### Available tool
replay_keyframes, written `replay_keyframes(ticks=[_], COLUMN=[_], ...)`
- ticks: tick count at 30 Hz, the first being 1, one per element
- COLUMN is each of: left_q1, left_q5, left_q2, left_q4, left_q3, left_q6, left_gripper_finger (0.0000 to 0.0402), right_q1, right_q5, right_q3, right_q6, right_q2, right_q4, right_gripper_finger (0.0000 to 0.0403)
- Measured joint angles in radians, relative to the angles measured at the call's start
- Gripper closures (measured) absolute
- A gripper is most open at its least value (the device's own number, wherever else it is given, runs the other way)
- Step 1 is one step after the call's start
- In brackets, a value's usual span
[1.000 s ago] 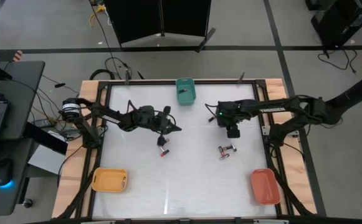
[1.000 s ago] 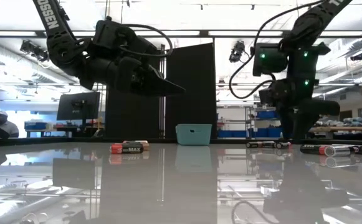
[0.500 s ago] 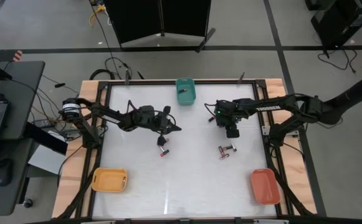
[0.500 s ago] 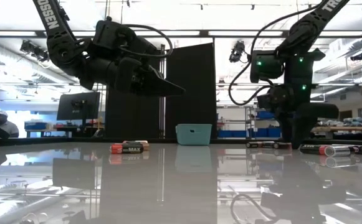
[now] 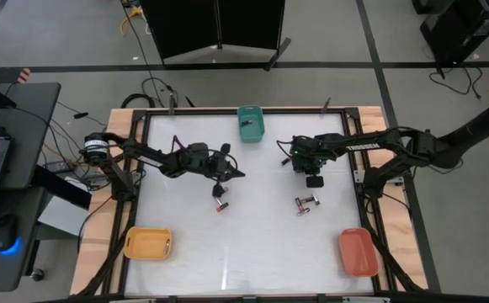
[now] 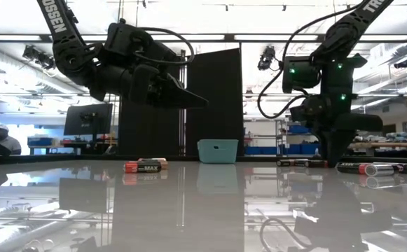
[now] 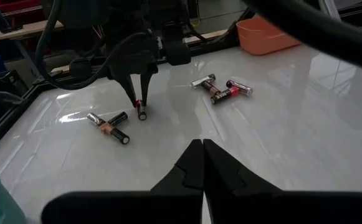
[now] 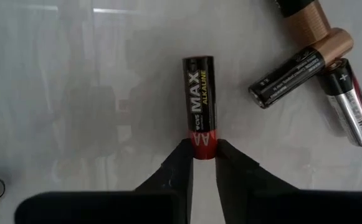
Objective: Sort batteries
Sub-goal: Put the red battery into the orange bin
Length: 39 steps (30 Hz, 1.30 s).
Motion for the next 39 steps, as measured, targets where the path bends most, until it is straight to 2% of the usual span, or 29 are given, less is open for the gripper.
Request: replay_keyframes(ticks=[4, 10, 14, 18, 32, 39], left_q1=[0.000, 0.000, 0.000, 0.000, 0.000, 0.000], left_q5=[0.000, 0.003, 0.003, 0.003, 0.003, 0.003], left_q2=[0.000, 0.000, 0.000, 0.000, 0.000, 0.000], left_q4=[0.000, -0.005, -0.011, -0.010, -0.028, -0.028], left_q3=[0.000, 0.000, 0.000, 0.000, 0.000, 0.000], left_q6=[-0.001, -0.002, -0.002, -0.002, -0.003, -0.003], left_gripper_finger=[0.0396, 0.0396, 0.0396, 0.0396, 0.0396, 0.0396], right_q1=[0.000, 0.008, 0.020, 0.028, 0.054, 0.100], right_q5=[-0.009, -0.016, -0.003, -0.020, -0.046, -0.016], right_q3=[0.002, 0.001, 0.007, 0.043, 0.076, 0.077], right_q6=[0.012, 0.102, 0.133, 0.146, 0.143, 0.099], right_q2=[0.000, 0.001, 0.002, 0.005, 0.023, 0.021], right_q4=[-0.016, -0.031, -0.048, -0.089, 0.013, 0.106], right_gripper_finger=[0.0340, 0.0277, 0.0254, 0.0250, 0.0252, 0.0253])
